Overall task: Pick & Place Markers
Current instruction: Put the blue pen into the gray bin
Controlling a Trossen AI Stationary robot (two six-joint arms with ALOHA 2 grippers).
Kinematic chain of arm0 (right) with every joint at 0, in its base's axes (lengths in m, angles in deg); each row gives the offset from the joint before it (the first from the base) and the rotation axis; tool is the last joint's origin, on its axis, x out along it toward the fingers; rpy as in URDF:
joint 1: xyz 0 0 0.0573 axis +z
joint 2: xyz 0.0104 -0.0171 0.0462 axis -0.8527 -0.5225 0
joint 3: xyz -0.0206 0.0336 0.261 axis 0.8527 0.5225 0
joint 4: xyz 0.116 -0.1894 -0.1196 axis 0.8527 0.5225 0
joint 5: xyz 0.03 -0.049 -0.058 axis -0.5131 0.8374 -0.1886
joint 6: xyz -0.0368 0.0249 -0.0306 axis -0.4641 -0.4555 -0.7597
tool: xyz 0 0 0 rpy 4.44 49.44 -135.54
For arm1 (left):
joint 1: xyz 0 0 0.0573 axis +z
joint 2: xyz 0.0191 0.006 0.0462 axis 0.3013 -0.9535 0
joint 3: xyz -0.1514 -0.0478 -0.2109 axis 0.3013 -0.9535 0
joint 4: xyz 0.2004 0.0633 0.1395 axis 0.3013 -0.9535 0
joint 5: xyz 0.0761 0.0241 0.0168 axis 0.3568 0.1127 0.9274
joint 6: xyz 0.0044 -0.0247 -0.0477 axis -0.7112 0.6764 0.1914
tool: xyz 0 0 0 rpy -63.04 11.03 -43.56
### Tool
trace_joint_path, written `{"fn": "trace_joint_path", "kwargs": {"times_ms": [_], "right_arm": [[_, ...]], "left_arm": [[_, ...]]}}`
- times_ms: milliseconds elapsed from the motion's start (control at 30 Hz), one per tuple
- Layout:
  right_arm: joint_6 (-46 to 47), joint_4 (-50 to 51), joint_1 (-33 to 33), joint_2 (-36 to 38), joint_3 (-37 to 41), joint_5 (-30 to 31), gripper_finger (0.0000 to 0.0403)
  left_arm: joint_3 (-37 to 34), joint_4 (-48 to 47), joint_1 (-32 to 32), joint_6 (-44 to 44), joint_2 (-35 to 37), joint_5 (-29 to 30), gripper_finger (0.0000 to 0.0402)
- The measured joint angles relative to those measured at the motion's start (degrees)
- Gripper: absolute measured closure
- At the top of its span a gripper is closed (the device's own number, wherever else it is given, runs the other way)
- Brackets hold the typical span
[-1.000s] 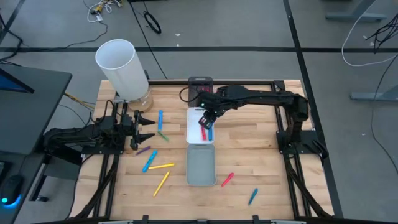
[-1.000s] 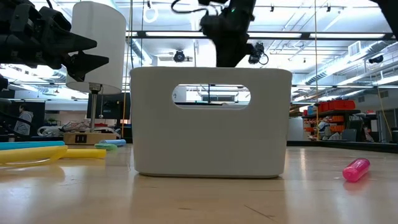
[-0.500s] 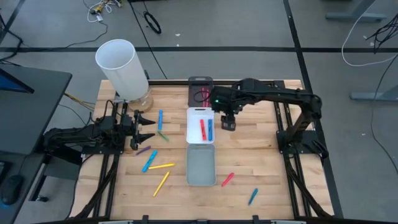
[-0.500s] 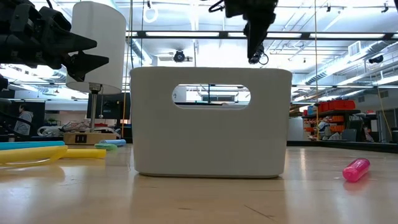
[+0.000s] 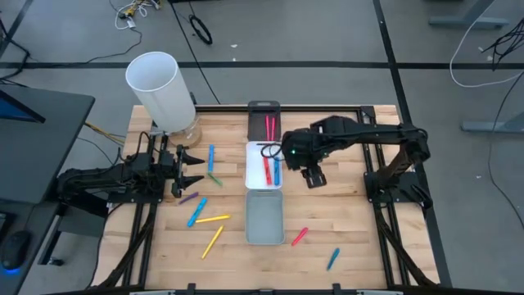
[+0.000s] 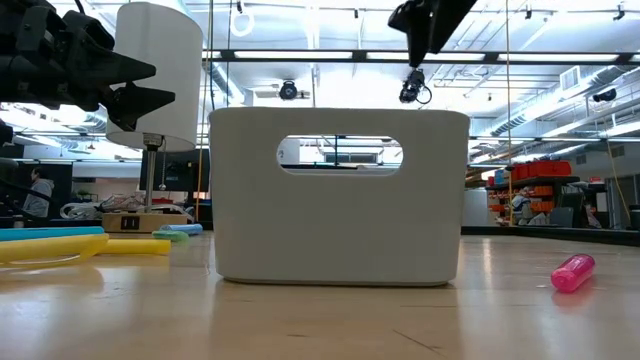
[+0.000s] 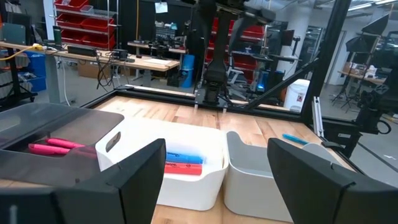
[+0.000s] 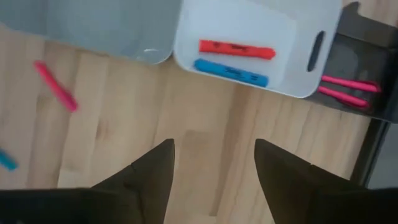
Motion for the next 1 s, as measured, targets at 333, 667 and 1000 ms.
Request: {"fn": "trace_joint_path", "kwargs": {"times_ms": [333,667,1000], "right_arm": [[-4.98,1.67,8.61,0.09,1.32,0.2,0.0181],[-11.21,-0.75,20.83,3.33,13.22,0.06,0.0181],[-9.06,-2.22,34.6,4.37,20.46,0.2,0.0181]], "left_arm": [[0.02,0.01,0.0,0.02,0.02,0.0,0.0113],[0.0,0.01,0.0,0.01,0.01,0.0,0.0113],[0.01,0.01,-0.01,0.0,0.02,0.0,0.0113]]}}
